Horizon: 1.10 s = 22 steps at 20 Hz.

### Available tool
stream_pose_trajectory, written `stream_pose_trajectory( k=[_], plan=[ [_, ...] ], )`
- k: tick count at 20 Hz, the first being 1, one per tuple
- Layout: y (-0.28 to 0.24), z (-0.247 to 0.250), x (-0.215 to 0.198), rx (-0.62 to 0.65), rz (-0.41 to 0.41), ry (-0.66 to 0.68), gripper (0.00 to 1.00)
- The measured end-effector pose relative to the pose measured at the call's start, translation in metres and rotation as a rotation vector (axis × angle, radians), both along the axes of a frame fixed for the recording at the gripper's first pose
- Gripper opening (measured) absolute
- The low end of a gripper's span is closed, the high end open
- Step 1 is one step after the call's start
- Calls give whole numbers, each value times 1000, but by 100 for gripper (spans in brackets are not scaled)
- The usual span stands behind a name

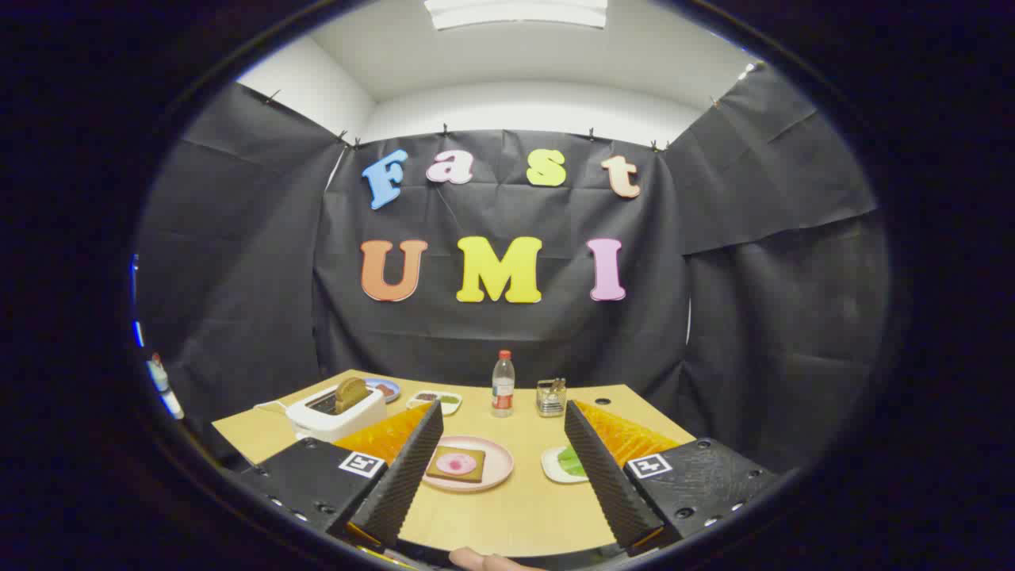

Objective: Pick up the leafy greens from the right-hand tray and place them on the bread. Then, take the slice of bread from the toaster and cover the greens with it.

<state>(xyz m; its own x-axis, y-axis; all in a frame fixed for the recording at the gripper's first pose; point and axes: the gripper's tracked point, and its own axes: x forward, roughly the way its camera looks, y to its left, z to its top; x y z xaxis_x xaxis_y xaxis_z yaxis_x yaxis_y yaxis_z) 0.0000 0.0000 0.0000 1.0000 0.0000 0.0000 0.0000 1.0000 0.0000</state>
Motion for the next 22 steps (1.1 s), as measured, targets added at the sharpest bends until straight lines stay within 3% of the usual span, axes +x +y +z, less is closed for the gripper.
stream_pose_trajectory(
  k=[4,15,22],
  plan=[
    [-7,-2,2,5,-25,-12,95],
    [9,-16,12,9,27,25,95],
    [-17,-12,49,28,5,27,95]
  ],
)
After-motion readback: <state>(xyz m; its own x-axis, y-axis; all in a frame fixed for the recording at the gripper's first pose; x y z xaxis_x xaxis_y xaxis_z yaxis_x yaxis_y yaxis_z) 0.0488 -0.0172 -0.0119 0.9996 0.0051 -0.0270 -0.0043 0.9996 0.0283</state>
